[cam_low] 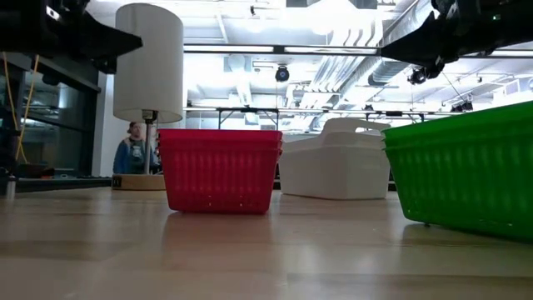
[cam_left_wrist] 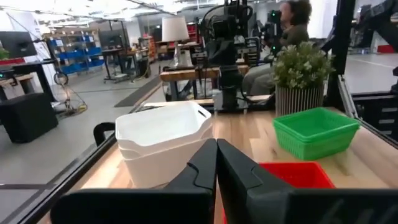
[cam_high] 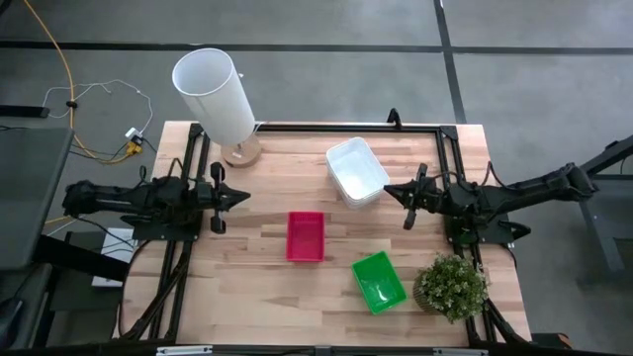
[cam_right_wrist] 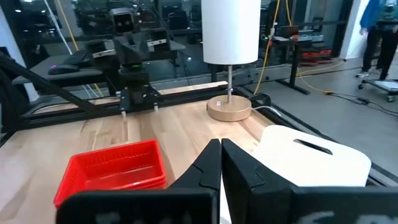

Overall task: Stack baskets by color
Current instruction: Return to Home Position

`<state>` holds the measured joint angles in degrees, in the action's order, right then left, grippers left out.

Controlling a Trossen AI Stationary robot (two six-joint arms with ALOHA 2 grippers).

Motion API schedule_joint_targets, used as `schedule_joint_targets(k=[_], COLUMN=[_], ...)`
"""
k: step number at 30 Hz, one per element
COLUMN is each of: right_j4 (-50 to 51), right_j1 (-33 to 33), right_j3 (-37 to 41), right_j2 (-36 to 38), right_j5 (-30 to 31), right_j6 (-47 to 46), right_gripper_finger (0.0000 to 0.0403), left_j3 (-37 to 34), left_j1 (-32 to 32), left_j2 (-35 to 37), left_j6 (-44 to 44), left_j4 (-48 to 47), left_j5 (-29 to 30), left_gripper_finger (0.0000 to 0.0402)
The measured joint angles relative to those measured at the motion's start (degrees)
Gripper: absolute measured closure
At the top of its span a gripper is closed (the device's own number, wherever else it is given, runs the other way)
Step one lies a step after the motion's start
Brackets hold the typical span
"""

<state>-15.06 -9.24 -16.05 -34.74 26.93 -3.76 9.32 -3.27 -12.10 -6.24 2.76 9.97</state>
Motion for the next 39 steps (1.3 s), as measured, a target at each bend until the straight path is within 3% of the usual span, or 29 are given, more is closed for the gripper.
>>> schedule_joint_targets(k=[7, 12, 16, 22, 30, 39], right_j4=[0.0, 0.0, 0.0, 0.5, 4.7, 12.2], right_j1=[1.4, 1.5, 1.5, 1.4, 1.1, -2.2], right_j3=[0.0, 0.0, 0.0, 0.0, 0.0, 0.0], right_j2=[0.0, 0.0, 0.0, 0.2, 2.9, 11.4], right_j5=[-0.7, -2.4, -2.6, -3.1, -3.7, -3.2], right_j6=[-0.2, -1.1, -1.6, -2.9, -3.9, -5.0], right_gripper_finger=[0.0403, 0.0403, 0.0403, 0.0403, 0.0403, 0.0403], left_j3=[0.0, -1.1, -6.1, -7.2, -7.1, -7.1], left_j1=[-2.1, -1.9, -1.9, -2.2, -3.6, -3.6], left_j2=[1.2, 3.9, 8.5, 11.8, 11.5, 8.4], left_j6=[0.7, 2.2, 3.8, 2.8, 3.1, 3.1], left_j4=[-0.4, -8.5, -8.5, -6.2, -6.1, -6.0], left_j5=[-4.0, -2.5, -2.5, -7.2, -9.8, -8.9], left_gripper_finger=[0.0401, 0.0401, 0.0401, 0.0401, 0.0401, 0.0401])
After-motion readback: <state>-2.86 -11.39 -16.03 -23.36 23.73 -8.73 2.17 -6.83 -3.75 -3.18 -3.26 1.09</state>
